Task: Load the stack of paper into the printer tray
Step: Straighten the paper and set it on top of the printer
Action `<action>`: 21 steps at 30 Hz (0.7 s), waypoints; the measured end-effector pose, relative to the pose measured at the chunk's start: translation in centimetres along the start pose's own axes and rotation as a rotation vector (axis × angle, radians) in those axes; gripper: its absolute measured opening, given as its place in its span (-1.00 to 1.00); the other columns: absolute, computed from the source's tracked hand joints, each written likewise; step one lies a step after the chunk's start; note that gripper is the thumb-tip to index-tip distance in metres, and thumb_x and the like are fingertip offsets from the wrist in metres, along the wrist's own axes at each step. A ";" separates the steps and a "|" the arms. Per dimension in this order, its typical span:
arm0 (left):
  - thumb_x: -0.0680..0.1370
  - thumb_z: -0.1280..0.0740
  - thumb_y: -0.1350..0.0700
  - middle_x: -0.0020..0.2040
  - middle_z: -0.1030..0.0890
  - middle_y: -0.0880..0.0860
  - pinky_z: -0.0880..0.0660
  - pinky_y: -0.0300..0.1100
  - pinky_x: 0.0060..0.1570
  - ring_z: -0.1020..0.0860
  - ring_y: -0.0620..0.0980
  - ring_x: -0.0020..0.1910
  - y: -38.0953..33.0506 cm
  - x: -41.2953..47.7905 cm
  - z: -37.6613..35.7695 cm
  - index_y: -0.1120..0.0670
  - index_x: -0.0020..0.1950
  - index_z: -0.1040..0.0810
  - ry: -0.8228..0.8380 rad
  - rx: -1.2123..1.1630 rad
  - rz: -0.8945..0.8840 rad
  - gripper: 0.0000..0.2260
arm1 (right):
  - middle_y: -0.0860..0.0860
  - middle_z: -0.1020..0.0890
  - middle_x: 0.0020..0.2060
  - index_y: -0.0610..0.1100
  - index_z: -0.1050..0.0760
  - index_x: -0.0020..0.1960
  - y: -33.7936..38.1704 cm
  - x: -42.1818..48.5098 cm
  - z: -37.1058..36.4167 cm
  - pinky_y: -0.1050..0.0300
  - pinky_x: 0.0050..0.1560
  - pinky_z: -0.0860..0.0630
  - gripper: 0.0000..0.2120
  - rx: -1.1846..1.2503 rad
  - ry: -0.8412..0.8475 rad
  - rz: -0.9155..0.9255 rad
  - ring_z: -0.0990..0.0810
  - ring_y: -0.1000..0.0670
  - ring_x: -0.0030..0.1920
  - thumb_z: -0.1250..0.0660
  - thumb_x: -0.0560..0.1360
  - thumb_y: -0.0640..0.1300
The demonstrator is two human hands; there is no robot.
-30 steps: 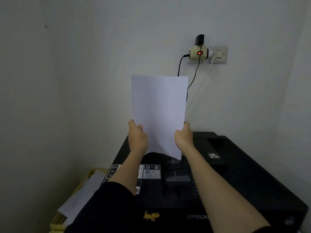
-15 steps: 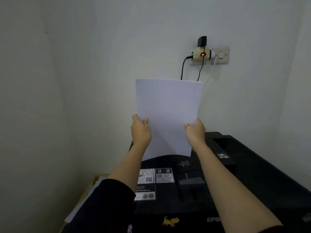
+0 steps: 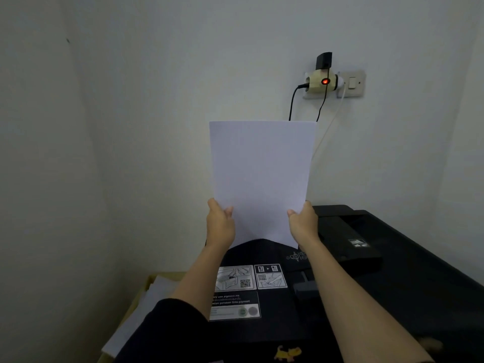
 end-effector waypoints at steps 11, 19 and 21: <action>0.63 -0.15 0.25 -0.05 -0.48 0.18 -0.36 -0.16 -0.16 -0.48 0.07 -0.09 2.3 -2.3 -0.6 0.21 0.04 -0.25 0.075 0.086 0.083 -0.93 | -0.21 -0.52 0.18 -0.29 -0.37 0.21 -2.6 -0.8 -0.5 0.15 -0.02 -0.37 -0.75 -0.066 0.085 -0.052 -0.44 -0.05 -0.04 -0.15 0.54 -0.34; 0.53 0.03 0.47 0.26 -0.44 0.29 -0.46 -0.06 0.12 -0.47 0.07 0.30 2.2 -2.6 -0.4 0.29 0.24 -0.27 0.142 0.152 0.185 -0.68 | -0.26 -0.51 0.14 -0.33 -0.35 0.15 -2.8 -1.1 -0.7 0.12 -0.07 -0.39 -0.81 -0.129 0.096 -0.066 -0.45 -0.08 -0.06 -0.09 0.55 -0.36; 0.53 0.04 0.47 0.24 -0.45 0.28 -0.46 -0.07 0.09 -0.48 0.09 0.28 2.0 -2.7 -0.2 0.29 0.21 -0.28 0.130 0.151 0.181 -0.69 | -0.26 -0.52 0.13 -0.33 -0.36 0.14 -2.7 -1.4 -0.6 0.12 -0.08 -0.38 -0.81 -0.148 0.097 -0.052 -0.45 -0.08 -0.07 -0.10 0.55 -0.36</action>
Point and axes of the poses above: each hand's wrist, its own x-axis towards the middle knuckle, its own z-axis out of the back of the hand, y = z × x, the point moved 3 cm from there along x, towards the middle knuckle
